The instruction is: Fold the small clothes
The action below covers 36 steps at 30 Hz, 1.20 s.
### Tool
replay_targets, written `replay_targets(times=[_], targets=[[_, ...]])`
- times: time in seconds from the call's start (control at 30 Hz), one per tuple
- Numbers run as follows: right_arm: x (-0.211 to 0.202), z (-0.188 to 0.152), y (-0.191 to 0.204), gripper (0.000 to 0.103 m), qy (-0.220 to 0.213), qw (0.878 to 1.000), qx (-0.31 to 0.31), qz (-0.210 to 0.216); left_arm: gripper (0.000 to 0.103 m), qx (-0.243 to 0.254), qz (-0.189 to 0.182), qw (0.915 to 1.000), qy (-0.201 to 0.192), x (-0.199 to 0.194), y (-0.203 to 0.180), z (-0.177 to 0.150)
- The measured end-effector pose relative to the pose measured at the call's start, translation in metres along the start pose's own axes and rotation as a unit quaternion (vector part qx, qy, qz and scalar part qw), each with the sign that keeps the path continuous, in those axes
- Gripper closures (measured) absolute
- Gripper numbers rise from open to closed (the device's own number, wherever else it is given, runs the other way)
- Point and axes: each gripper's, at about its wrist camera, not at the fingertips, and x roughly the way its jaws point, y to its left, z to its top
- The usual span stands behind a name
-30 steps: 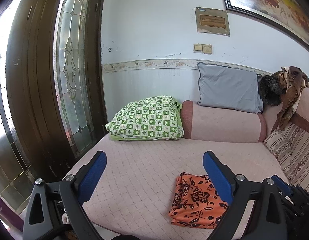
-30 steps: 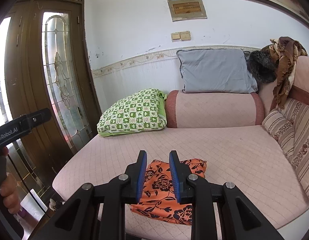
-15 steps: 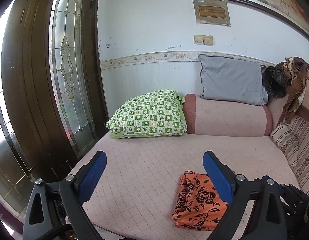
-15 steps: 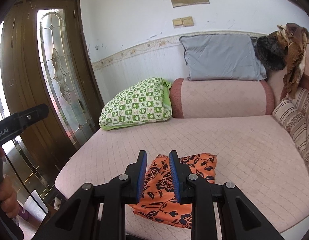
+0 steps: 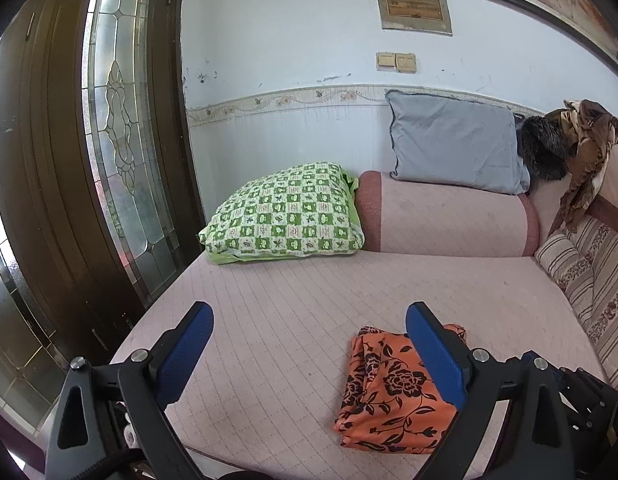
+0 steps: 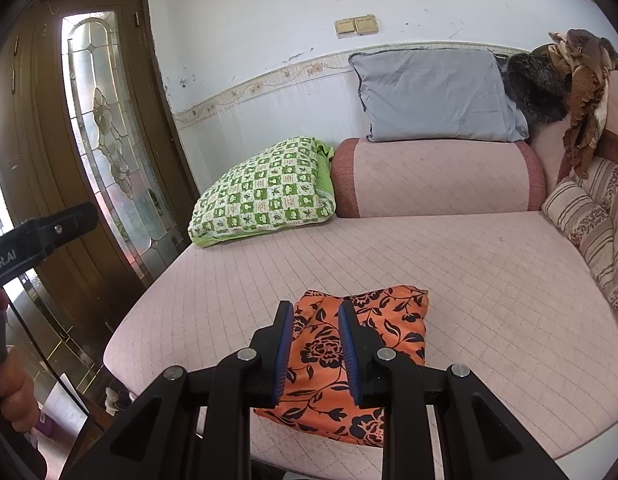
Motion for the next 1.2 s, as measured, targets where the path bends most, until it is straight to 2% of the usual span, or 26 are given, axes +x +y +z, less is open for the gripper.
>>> replay_targets(times=[0.7,1.2], targets=[[0.004,-0.004,0.0,0.077,0.007,1.0,0.002,-0.006,0.006,-0.01,-0.002,0.9999,0.007,0.008,0.005,-0.001],[0.009,-0.002,0.023,0.077,0.012,1.0,-0.02,-0.003,0.006,-0.033,-0.003,0.9994,0.01,0.011,0.024,-0.003]])
